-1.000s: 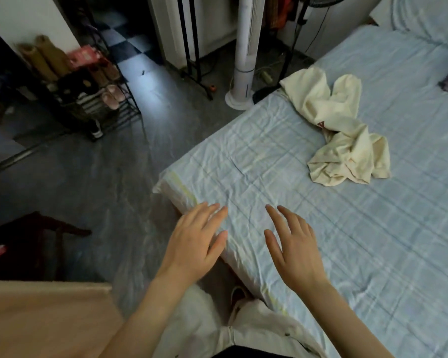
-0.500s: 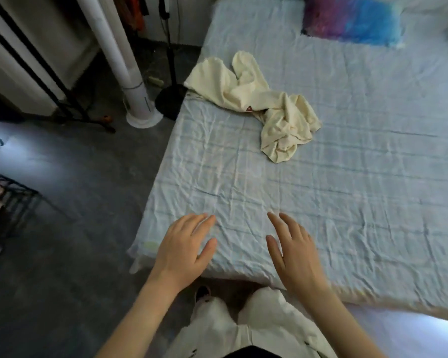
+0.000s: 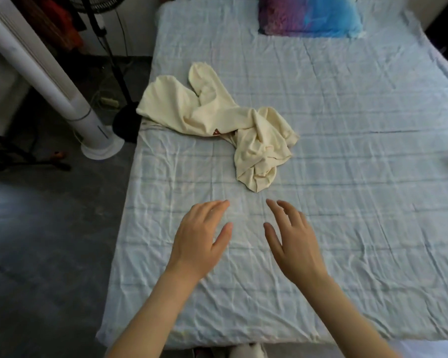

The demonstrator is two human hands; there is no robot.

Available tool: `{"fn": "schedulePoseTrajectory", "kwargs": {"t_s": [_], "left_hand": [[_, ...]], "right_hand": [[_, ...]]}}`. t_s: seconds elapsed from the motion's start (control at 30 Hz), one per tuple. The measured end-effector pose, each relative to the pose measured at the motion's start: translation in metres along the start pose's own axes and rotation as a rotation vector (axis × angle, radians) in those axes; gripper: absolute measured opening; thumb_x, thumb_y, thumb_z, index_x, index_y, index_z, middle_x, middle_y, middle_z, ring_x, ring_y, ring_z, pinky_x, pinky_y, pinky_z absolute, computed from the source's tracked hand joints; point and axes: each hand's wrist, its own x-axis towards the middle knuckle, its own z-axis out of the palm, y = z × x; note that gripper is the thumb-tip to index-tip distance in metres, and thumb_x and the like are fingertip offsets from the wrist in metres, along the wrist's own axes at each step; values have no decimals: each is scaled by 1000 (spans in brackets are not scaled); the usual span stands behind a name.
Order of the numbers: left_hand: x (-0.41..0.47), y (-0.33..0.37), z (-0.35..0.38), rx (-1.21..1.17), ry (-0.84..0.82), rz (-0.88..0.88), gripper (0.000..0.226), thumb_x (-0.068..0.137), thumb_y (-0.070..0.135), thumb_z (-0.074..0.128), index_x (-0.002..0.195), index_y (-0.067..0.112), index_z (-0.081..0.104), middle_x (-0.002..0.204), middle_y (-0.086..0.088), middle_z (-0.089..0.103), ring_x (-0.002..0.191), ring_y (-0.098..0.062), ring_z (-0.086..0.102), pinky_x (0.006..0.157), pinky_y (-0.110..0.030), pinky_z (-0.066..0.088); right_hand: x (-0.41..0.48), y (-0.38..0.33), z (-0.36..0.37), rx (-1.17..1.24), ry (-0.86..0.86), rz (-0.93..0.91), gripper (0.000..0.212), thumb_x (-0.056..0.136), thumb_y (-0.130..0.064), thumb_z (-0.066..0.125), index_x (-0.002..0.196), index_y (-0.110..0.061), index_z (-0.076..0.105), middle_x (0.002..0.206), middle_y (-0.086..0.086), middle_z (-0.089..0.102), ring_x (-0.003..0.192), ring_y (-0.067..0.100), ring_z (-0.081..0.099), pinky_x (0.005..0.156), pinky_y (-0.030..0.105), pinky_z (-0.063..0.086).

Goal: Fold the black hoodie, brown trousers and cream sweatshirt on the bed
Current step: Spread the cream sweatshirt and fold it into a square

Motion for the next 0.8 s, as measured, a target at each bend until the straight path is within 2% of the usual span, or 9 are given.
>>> {"fn": "schedulePoseTrajectory", "kwargs": {"t_s": [0.2, 0.3, 0.4, 0.5, 0.57, 0.63, 0.7, 0.73, 0.8], "left_hand": [[146, -57, 90, 7, -21, -52, 54, 96, 44, 37, 134, 13, 58, 127, -1, 63, 116, -20, 55, 97, -32, 45], [198, -105, 165, 13, -62, -81, 48, 97, 40, 47, 134, 12, 57, 126, -4, 62, 113, -25, 55, 94, -36, 46], [235, -149, 237, -2, -99, -161, 52, 98, 36, 55, 144, 14, 47, 137, -8, 53, 123, -29, 48, 100, -37, 41], [263, -178, 296, -113, -158, -318, 72, 95, 47, 55, 155, 23, 24, 152, -12, 35, 137, -29, 35, 112, -38, 32], [278, -188, 325, -181, -126, -422, 82, 91, 51, 59, 156, 26, 18, 151, -14, 36, 138, -30, 34, 114, -37, 24], [289, -192, 343, -204, -45, -473, 84, 87, 50, 66, 155, 29, 23, 140, -15, 45, 130, -30, 40, 108, -34, 26], [296, -190, 351, -313, 1, -501, 78, 85, 38, 73, 151, 30, 33, 127, -12, 50, 122, -27, 47, 99, -21, 33], [298, -188, 352, -390, 12, -512, 72, 85, 30, 75, 148, 28, 40, 124, -10, 52, 120, -25, 51, 94, -16, 34], [295, -180, 347, -503, 41, -526, 62, 84, 19, 76, 141, 21, 50, 124, -10, 57, 119, -23, 55, 96, -20, 40]], "right_hand": [[147, 78, 49, -5, 62, 38, 49, 102, -28, 53, 149, -14, 47, 143, 13, 53, 122, 33, 54, 96, 45, 48], [200, 127, 103, -8, 75, 88, 50, 100, -30, 55, 148, -16, 47, 144, 13, 53, 120, 36, 55, 95, 47, 48], [244, 171, 160, 17, 1, 185, 60, 99, -44, 51, 155, -30, 35, 158, 12, 35, 136, 36, 41, 107, 48, 40], [282, 208, 209, 14, -111, 287, 75, 91, -67, 46, 156, -50, 13, 168, 10, 8, 147, 36, 21, 113, 50, 34], [301, 226, 232, 73, -123, 319, 83, 85, -69, 56, 154, -54, 13, 166, 14, 10, 145, 38, 23, 113, 48, 32], [312, 239, 247, 178, -63, 319, 85, 79, -58, 73, 151, -53, 27, 157, 15, 26, 140, 34, 33, 110, 43, 36], [318, 245, 255, 353, 16, 321, 77, 74, -37, 83, 142, -43, 46, 136, 8, 42, 130, 28, 43, 102, 33, 41], [319, 244, 257, 442, 39, 327, 69, 74, -27, 84, 135, -37, 54, 126, 4, 45, 125, 26, 47, 96, 28, 41], [317, 238, 254, 521, 66, 324, 54, 74, -15, 82, 123, -25, 62, 114, 5, 53, 112, 26, 55, 82, 20, 40]]}}
